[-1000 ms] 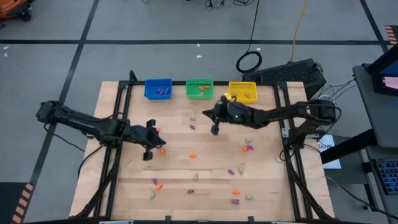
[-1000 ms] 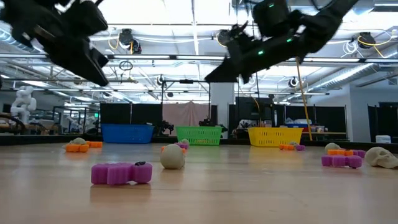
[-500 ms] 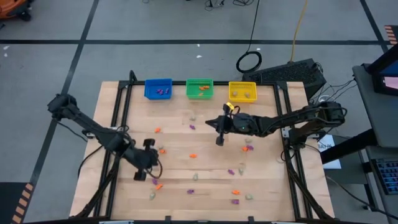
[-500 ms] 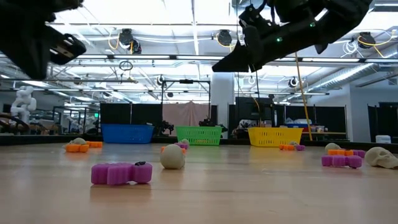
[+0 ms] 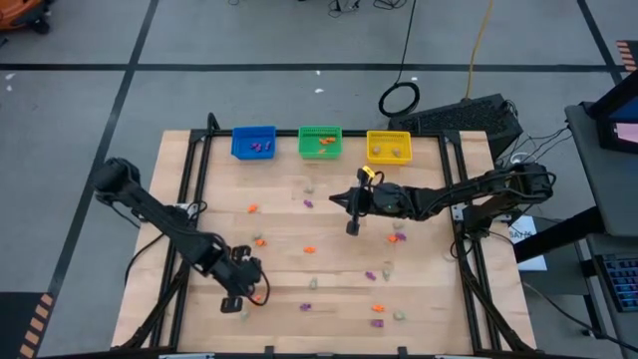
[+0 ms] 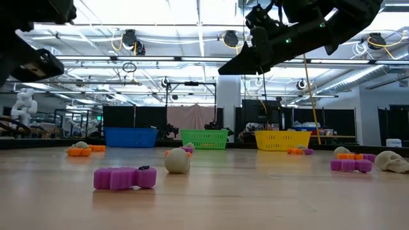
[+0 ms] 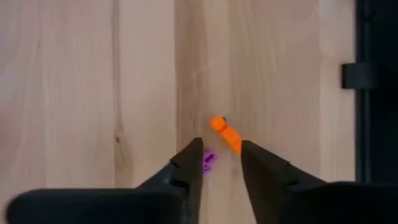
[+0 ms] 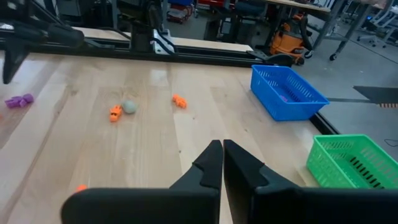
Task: Sort Halloween decoration
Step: Put the purple skeleton toy into the blue basket
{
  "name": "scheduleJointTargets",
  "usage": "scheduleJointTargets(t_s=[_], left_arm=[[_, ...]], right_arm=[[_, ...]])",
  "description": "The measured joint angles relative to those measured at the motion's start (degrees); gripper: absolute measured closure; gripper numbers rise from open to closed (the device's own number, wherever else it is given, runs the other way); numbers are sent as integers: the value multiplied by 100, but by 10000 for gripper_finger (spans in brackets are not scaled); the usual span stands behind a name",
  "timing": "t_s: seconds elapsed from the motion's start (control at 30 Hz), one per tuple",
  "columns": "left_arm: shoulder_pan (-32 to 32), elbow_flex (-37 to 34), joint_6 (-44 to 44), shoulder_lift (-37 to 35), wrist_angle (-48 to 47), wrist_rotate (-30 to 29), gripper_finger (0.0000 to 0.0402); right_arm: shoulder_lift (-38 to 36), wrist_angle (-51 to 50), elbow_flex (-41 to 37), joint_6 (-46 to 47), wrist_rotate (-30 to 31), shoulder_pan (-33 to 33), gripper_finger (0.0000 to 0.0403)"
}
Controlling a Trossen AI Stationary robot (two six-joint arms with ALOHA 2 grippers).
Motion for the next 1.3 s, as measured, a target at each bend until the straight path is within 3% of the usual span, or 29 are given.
scheduleJointTargets(t_s=[0.2, 0.37, 0.7, 0.93, 1.3], left_arm=[[-2, 0, -449, 326, 465, 229, 255], [-2, 2, -609, 743, 715, 573, 254], [-165, 229, -749, 1250, 576, 598, 254], [-277, 649, 144, 1234, -734, 109, 254], [-358, 499, 1059, 1236, -1000, -446, 254]], right_arm=[[0, -1, 0, 4, -1, 0, 403], [1, -1, 0, 107, -1, 0, 403], [2, -6, 0, 197, -3, 2, 403], [2, -181, 2, 306, -23, 12, 403], [2, -297, 2, 174, -25, 195, 403]])
